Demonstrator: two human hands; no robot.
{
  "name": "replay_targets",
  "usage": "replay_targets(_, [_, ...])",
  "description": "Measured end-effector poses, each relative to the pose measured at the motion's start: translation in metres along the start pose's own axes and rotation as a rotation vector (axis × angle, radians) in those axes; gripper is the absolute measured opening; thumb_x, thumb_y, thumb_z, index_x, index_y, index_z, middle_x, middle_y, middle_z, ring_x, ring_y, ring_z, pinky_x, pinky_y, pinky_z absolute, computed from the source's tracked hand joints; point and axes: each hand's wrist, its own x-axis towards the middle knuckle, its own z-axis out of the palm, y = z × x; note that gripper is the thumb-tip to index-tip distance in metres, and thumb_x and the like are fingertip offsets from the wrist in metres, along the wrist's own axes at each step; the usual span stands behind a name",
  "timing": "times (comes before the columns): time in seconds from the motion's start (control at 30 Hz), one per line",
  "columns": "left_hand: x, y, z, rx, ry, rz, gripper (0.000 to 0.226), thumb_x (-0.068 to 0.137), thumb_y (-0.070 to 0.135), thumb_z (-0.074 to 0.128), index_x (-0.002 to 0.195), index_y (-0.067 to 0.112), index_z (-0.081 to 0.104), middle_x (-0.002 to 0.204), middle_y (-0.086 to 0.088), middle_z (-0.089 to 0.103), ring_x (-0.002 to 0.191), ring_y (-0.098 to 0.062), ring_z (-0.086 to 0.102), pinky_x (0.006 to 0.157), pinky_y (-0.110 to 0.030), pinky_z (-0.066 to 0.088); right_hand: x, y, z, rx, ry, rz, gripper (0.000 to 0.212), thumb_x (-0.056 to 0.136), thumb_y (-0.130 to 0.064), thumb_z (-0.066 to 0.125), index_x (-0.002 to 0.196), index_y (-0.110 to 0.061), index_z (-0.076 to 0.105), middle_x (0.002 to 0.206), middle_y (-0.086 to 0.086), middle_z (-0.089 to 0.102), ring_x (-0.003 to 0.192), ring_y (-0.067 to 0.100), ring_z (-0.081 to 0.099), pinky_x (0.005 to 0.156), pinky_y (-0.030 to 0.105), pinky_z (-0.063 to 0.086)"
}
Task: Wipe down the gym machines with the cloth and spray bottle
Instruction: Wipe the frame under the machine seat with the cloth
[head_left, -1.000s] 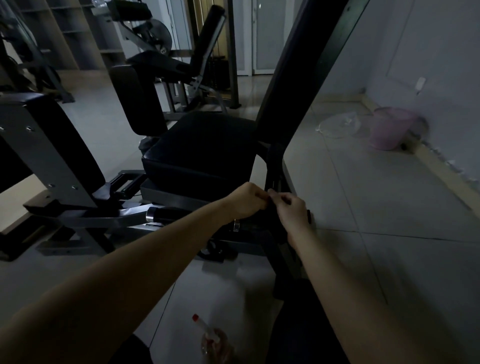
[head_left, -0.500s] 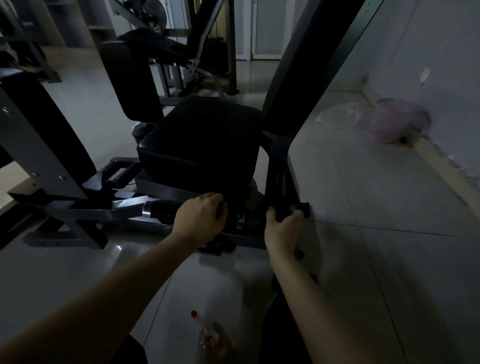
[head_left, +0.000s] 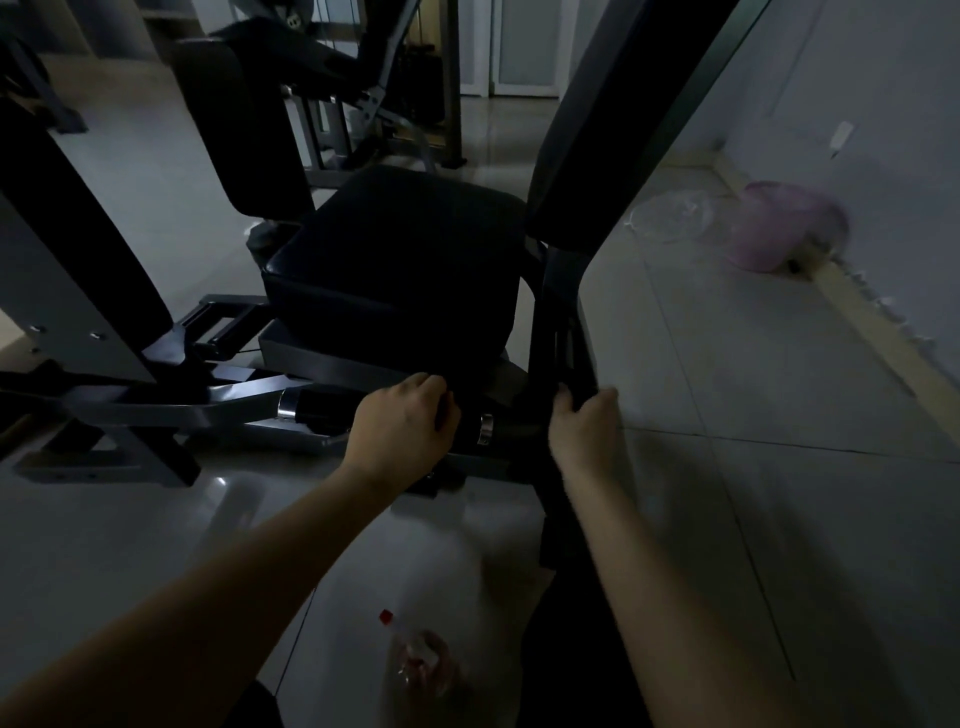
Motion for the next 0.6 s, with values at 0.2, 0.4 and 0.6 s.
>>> replay_targets(0.2, [0.002,0.000,0.000,0.021,0.002,-0.009,0.028,0.097,0.036,0.038,0.075,0.022,0.049,0.069,0.011,0.044,0.046,-0.007,0.036,0.047,-0.019,0.022,0.051,-0.016,0.003,-0.117,-0.258,-0.006,0.032,0.101,-0.034,0.052,0.118,-0.013,0.035,0.131,0.015,0.052,0.108,0.029,0.056,0.090,0.043,0.051])
replay_targets(0.4, [0.002,0.000,0.004,0.054,0.001,-0.026,0.030,0.096,0.037,0.038,0.077,0.019,0.053,0.068,0.007,0.051,0.046,-0.011,0.042,0.044,-0.024,0.035,-0.008,-0.002,0.003,0.066,-0.117,0.120,0.048,0.096,-0.026,0.061,0.129,-0.002,0.036,0.136,0.021,0.046,0.105,0.032,0.055,0.078,0.029,0.040])
replay_targets(0.6, [0.001,0.002,0.005,0.054,0.018,-0.033,0.030,0.096,0.038,0.038,0.078,0.020,0.054,0.069,0.009,0.047,0.047,-0.007,0.037,0.045,-0.022,0.031,-0.075,-0.006,0.030,0.293,-0.039,0.138,0.043,0.094,-0.030,0.065,0.116,-0.014,0.032,0.119,0.015,0.055,0.099,0.029,0.062,0.076,0.032,0.051])
